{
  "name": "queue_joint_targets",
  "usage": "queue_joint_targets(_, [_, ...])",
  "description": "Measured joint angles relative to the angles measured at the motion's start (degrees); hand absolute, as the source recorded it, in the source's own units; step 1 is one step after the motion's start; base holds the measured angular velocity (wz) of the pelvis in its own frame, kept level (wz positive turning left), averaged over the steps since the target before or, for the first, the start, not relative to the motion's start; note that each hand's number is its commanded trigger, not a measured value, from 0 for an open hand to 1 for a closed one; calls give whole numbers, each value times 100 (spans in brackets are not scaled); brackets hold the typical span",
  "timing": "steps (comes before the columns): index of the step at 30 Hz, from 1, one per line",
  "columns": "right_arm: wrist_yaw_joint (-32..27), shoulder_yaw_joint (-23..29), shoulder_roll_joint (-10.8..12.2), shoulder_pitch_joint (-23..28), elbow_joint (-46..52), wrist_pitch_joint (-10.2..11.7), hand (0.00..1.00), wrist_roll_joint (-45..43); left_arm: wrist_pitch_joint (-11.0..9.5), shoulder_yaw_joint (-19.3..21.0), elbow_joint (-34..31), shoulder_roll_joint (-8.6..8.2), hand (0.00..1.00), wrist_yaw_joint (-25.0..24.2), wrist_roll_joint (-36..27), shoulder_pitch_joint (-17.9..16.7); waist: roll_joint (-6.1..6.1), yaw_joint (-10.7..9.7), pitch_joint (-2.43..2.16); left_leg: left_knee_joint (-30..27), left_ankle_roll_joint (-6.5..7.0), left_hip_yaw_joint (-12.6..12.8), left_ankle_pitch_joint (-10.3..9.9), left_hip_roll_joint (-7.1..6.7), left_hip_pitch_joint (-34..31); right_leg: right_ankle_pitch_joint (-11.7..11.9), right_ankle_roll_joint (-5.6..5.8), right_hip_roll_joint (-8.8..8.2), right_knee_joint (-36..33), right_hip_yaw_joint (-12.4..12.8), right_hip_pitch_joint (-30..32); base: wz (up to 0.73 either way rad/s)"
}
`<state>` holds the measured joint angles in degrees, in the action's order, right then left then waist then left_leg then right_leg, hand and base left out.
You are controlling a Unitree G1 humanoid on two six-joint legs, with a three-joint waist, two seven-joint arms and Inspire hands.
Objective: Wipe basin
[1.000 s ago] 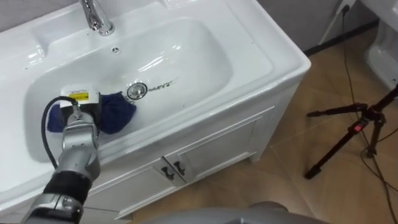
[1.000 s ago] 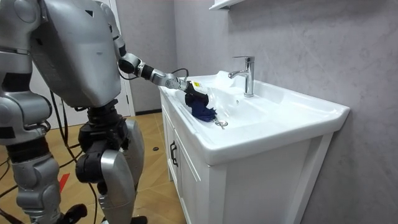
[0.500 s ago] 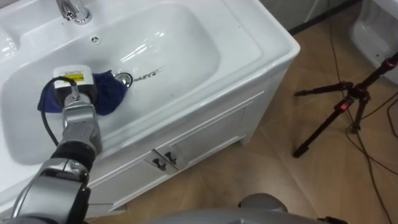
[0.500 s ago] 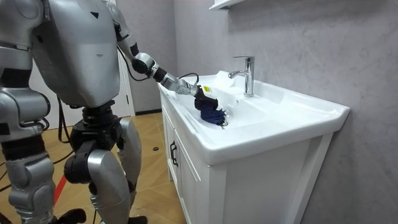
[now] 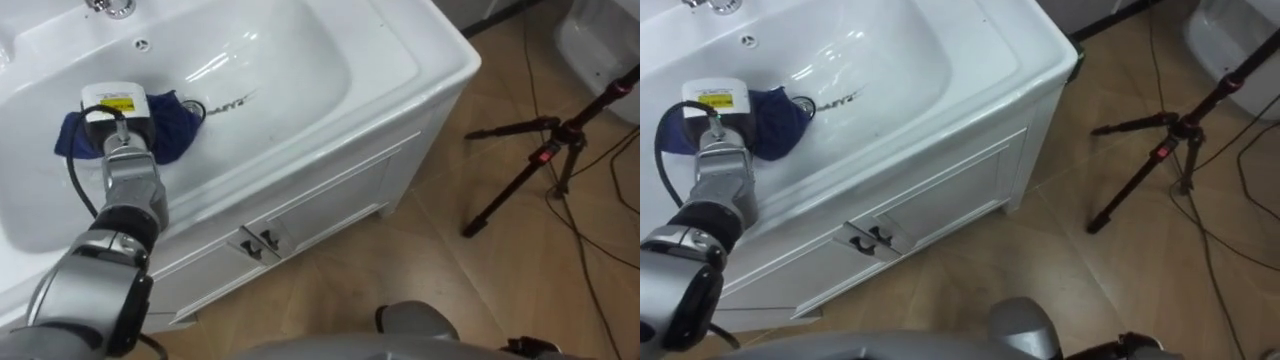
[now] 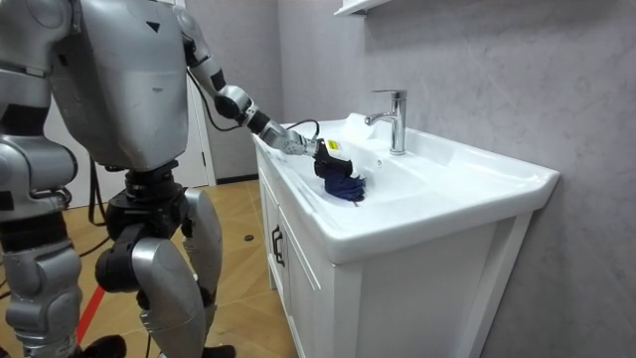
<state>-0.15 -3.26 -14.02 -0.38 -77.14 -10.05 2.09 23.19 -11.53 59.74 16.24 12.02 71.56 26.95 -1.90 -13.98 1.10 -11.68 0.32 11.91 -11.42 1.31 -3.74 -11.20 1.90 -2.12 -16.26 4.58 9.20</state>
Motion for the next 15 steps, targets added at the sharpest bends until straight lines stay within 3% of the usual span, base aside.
queue_joint_targets(8, [-1,-3,-1,-90,-68,-11,0,-66,117,-10,79,-90,100,157,-10,108,15,-153,18,6,0,56,1,0,-48,-20,-5,-13,-60,4,81,-1])
queue_joint_targets(15, [35,-17,-5,-216,-167,-8,0,-78,197,-70,69,-370,100,223,-132,228,19,-190,41,46,12,123,9,-29,12,-32,15,-53,-64,-1,55,0])
